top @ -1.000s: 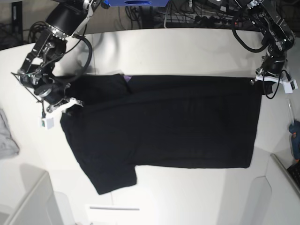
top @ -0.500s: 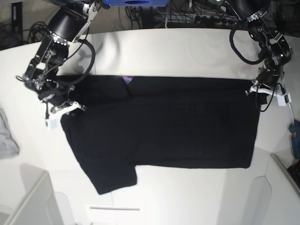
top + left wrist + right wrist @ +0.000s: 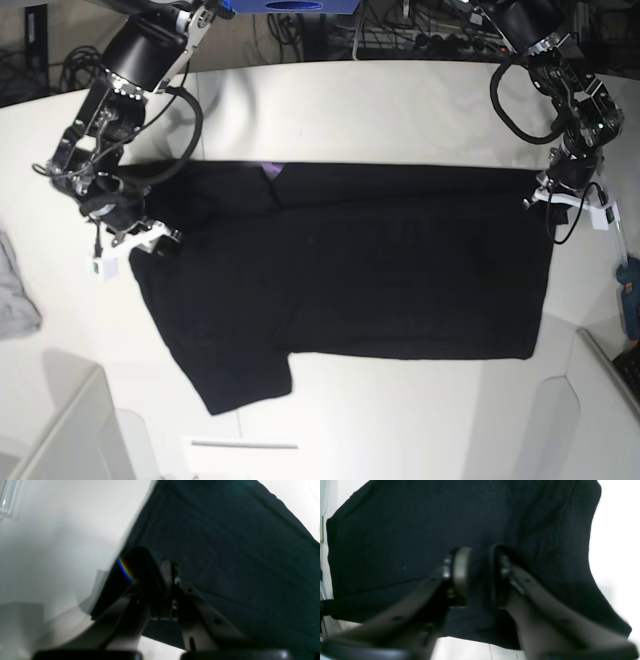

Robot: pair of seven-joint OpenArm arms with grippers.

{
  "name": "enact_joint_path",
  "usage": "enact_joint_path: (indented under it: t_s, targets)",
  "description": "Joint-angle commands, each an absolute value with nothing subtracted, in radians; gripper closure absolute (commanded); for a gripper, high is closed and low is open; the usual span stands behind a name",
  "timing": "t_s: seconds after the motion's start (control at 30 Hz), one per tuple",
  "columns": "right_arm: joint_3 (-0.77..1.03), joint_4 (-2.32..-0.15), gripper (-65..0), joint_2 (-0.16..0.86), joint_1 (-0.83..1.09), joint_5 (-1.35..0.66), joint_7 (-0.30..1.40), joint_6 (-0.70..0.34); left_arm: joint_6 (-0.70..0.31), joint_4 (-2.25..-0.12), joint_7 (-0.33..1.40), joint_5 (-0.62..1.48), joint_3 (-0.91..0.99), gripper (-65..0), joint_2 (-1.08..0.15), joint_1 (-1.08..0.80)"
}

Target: Fold the T-shirt properly

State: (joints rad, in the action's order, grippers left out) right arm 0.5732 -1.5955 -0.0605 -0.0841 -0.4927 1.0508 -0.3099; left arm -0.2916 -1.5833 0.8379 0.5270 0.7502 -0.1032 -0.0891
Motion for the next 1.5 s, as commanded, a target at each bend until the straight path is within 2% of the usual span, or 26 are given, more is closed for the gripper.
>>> enact_joint_path:
  t_s: [0.0,0.2,0.27,0.33,0.53,0.7,0.8,0.93,1.0,1.13,1.47]
  targets:
    - [0.575,-1.609,-25.7,-0.051,-0.101,-0.510,1.035,-0.311,-0.300,-1.603,0.814,0.541,0.754,-2.5,-0.117,-0.081]
    - [0.578,-1.621,-27.2,-0.051,-0.094,-0.513,1.032,-0.311,-0.305,-1.606,0.809,0.545,0.760,-39.3,-0.117,-0.079]
    - [0.607,-1.659,-27.0,-0.059,-0.068,-0.513,0.990,-0.309,-0.305,-1.635,0.809,0.545,0.776,-48.1,-0.119,-0.082]
    - [0.628,-1.733,-27.0,-0.071,-0.030,-0.513,0.935,-0.309,-0.306,-1.696,0.809,0.547,0.816,-53.0,-0.111,-0.093]
    - [0.638,-1.940,-27.0,-0.093,0.107,-0.513,0.897,-0.292,-0.312,-1.788,0.811,0.549,0.891,-53.3,-0.108,-0.179]
    - [0.639,-1.988,-27.2,-0.125,0.223,-0.539,0.894,-0.136,-0.475,-1.765,0.809,0.631,0.992,-53.2,-0.099,-0.272]
    - [0.657,-1.966,-27.6,-0.127,0.275,-0.618,0.894,-0.110,-0.530,-1.725,0.809,0.651,1.038,-53.2,-0.093,-0.306]
    - [0.710,-1.910,-28.1,-0.128,0.302,-0.702,0.886,-0.051,-0.538,-1.655,0.808,0.651,1.052,-53.2,-0.097,-0.331]
    - [0.713,-1.871,-29.0,-0.128,0.305,-0.711,0.851,-0.050,-0.539,-1.635,0.808,0.651,1.050,-53.2,-0.099,-0.338]
    - [0.713,-1.781,-35.3,-0.127,0.305,-0.719,0.812,-0.050,-0.539,-1.627,0.808,0.651,1.044,-53.2,-0.096,-0.340]
    - [0.705,-1.626,-35.7,-0.097,0.219,-0.717,0.809,-0.051,-0.538,-1.627,0.808,0.651,1.044,-53.2,-0.096,-0.312]
